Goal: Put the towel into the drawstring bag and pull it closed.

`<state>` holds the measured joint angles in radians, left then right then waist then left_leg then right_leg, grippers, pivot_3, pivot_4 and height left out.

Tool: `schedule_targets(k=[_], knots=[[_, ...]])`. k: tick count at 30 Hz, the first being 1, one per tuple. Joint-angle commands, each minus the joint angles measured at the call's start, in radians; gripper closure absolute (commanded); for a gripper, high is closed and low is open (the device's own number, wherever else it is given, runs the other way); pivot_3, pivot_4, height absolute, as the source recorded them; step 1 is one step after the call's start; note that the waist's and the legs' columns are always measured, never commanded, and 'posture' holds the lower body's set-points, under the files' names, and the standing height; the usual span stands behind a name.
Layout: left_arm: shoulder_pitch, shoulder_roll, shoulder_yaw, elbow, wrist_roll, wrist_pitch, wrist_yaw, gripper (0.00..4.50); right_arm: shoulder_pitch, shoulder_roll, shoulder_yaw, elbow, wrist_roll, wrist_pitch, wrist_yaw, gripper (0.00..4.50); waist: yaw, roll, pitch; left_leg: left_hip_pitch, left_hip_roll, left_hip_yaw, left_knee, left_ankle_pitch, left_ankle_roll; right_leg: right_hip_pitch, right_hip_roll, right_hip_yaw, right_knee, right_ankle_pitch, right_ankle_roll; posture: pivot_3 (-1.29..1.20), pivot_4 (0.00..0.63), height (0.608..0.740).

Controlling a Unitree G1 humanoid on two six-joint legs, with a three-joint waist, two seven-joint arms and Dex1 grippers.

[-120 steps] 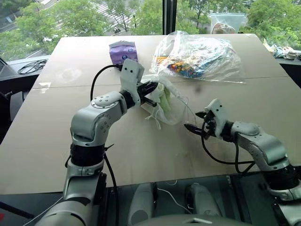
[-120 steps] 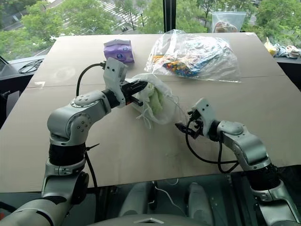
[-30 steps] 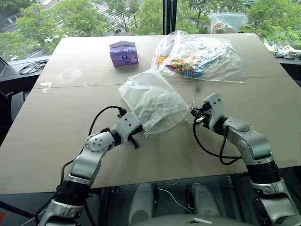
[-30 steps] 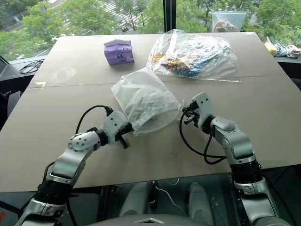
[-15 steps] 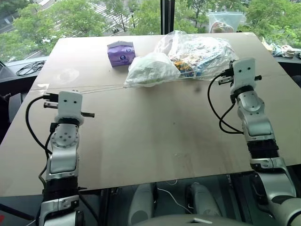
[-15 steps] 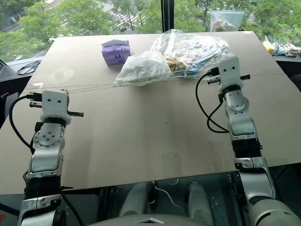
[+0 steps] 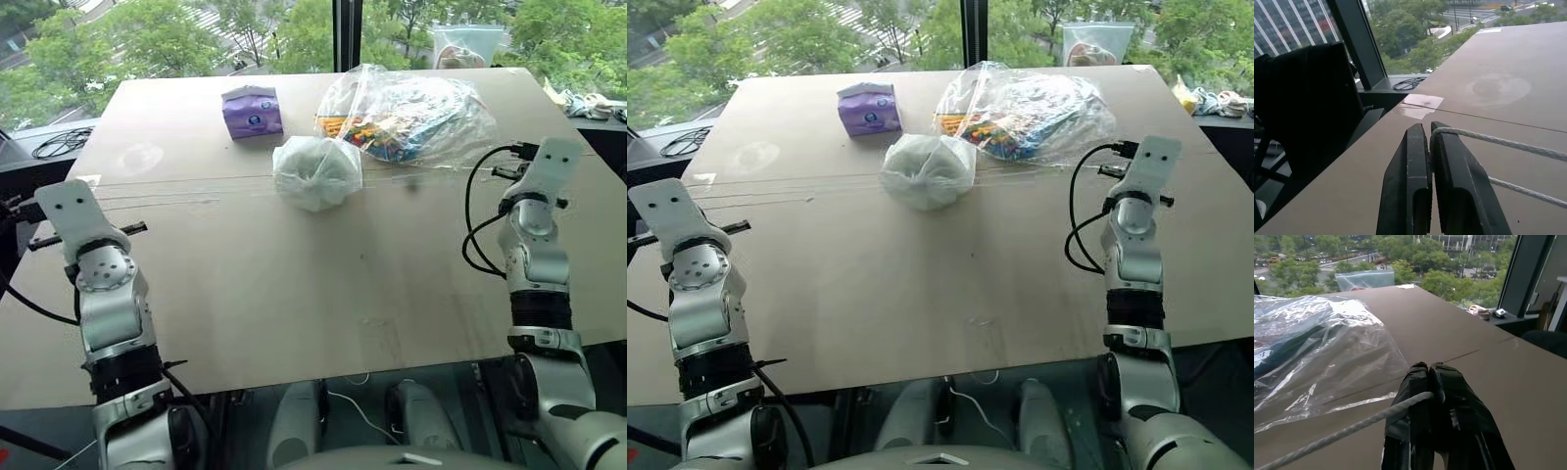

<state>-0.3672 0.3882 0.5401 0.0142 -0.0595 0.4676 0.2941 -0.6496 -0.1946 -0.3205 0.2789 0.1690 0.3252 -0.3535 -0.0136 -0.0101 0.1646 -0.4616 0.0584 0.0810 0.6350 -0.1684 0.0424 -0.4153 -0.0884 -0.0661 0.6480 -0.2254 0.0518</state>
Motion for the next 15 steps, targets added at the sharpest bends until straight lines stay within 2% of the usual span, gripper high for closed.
schedule_targets(k=[1, 4, 7, 11, 12, 13, 15], knots=[[0.02, 0.04, 0.176, 0.019, -0.001, 0.048, 0.118, 4.45, 0.004, -0.064, -0.148, -0.002, 0.023, 0.016, -0.091, 4.5, -0.002, 0.0, 0.0, 0.0, 0.0, 0.0, 0.0, 0.0, 0.0, 0.0, 0.0, 0.0, 0.0, 0.0, 0.0, 0.0, 0.15, 0.74], [0.016, 0.044, 0.118, 0.029, -0.05, 0.039, 0.041, 4.45, -0.004, -0.065, -0.09, 0.0, 0.063, 0.04, 0.001, 4.5, -0.002, 0.0, 0.0, 0.0, 0.0, 0.0, 0.0, 0.0, 0.0, 0.0, 0.0, 0.0, 0.0, 0.0, 0.0, 0.0, 0.15, 0.74], [0.016, 0.079, -0.055, 0.022, -0.094, 0.013, -0.194, 4.45, -0.009, -0.058, 0.027, -0.04, 0.135, 0.076, 0.247, 4.5, -0.003, 0.0, 0.0, 0.0, 0.0, 0.0, 0.0, 0.0, 0.0, 0.0, 0.0, 0.0, 0.0, 0.0, 0.0, 0.0, 0.15, 0.74], [0.043, 0.091, -0.183, -0.116, -0.216, 0.006, -0.477, 4.5, 0.049, -0.125, 0.239, -0.243, 0.221, 0.15, 0.658, 3.22, -0.001, 0.0, 0.0, 0.0, 0.0, 0.0, 0.0, 0.0, 0.0, 0.0, 0.0, 0.0, 0.0, 0.0, 0.0, 0.0, 0.15, 0.74], [0.049, 0.104, -0.197, -0.134, -0.222, 0.005, -0.512, 3.83, 0.064, -0.145, 0.268, -0.278, 0.224, 0.157, 0.712, 2.67, -0.002, 0.0, 0.0, 0.0, 0.0, 0.0, 0.0, 0.0, 0.0, 0.0, 0.0, 0.0, 0.0, 0.0, 0.0, 0.0, 0.15, 0.74], [0.058, 0.127, -0.211, -0.159, -0.24, 0.005, -0.57, 3.53, 0.091, -0.187, 0.295, -0.312, 0.235, 0.195, 0.774, 2.21, -0.003, 0.0, 0.0, 0.0, 0.0, 0.0, 0.0, 0.0, 0.0, 0.0, 0.0, 0.0, 0.0, 0.0, 0.0, 0.0, 0.15, 0.74], [0.067, 0.156, -0.189, -0.18, -0.28, 0.019, -0.627, 2.61, 0.174, -0.323, 0.352, -0.37, 0.238, 0.241, 0.943, 1.21, 0.002, 0.0, 0.0, 0.0, 0.0, -0.001, 0.0, 0.0, 0.0, 0.0, 0.0, 0.0, 0.0, 0.0, 0.0, 0.0, 0.15, 0.74]])
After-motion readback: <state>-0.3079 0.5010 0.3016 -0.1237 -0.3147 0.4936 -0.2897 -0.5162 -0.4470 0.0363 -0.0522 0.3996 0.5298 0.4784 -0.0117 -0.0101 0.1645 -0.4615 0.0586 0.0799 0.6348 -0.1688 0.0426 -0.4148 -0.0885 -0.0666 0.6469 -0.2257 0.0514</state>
